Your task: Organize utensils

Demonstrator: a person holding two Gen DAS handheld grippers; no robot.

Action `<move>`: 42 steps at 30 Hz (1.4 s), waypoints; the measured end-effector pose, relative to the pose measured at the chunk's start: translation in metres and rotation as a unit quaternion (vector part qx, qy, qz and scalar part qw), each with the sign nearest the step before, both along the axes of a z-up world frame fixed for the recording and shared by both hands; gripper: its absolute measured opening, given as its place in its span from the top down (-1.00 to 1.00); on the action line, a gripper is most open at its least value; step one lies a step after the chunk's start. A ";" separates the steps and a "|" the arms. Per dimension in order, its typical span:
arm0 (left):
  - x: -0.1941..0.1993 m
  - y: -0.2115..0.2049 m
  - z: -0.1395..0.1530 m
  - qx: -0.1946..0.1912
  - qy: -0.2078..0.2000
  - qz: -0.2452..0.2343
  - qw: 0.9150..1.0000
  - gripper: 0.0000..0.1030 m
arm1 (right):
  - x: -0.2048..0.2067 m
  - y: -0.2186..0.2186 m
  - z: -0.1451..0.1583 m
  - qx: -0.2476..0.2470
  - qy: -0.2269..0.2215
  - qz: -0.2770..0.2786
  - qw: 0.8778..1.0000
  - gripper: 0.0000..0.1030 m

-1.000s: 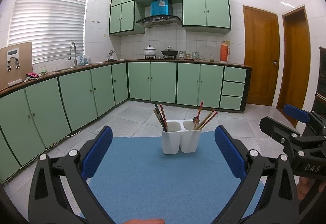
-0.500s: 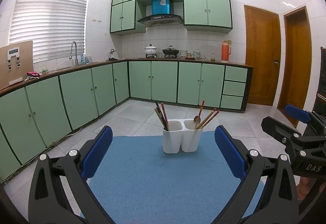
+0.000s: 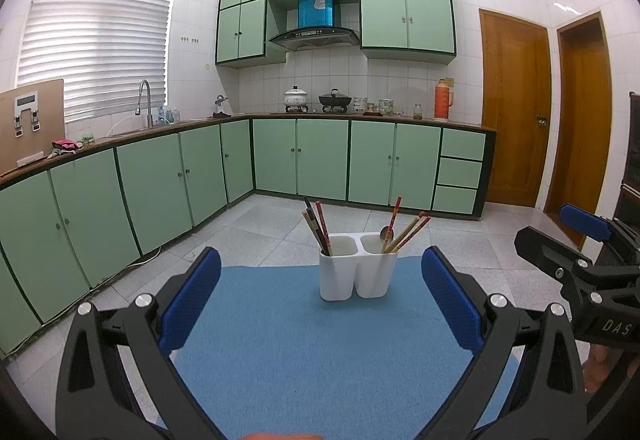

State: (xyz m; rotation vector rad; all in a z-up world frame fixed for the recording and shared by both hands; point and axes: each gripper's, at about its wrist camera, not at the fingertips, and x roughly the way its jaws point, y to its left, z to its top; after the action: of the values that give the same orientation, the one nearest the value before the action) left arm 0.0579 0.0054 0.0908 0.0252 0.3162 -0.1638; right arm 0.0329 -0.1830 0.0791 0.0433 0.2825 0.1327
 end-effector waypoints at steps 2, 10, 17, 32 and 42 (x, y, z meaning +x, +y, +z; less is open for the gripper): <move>0.000 -0.001 0.000 0.000 0.000 0.000 1.000 -0.89 | 0.000 0.001 -0.002 0.001 0.000 0.000 1.000 -0.88; 0.000 0.000 0.001 0.000 0.000 0.000 1.000 -0.89 | 0.000 0.000 -0.003 0.001 0.001 0.000 1.000 -0.88; 0.000 -0.001 -0.002 0.002 -0.001 -0.001 1.000 -0.89 | 0.001 0.000 -0.003 0.001 0.001 0.000 1.000 -0.88; -0.003 -0.009 -0.006 0.016 0.002 -0.006 1.000 -0.89 | -0.001 -0.018 -0.006 0.014 -0.011 -0.033 0.999 -0.88; -0.002 -0.036 -0.015 0.048 0.017 -0.028 0.998 -0.89 | -0.020 -0.089 -0.026 0.035 0.003 -0.131 0.991 -0.88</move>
State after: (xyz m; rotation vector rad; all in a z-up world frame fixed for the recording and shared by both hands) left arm 0.0560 -0.0309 0.0761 0.1259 0.3576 -0.2057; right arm 0.0125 -0.2718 0.0526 0.1498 0.2748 -0.1186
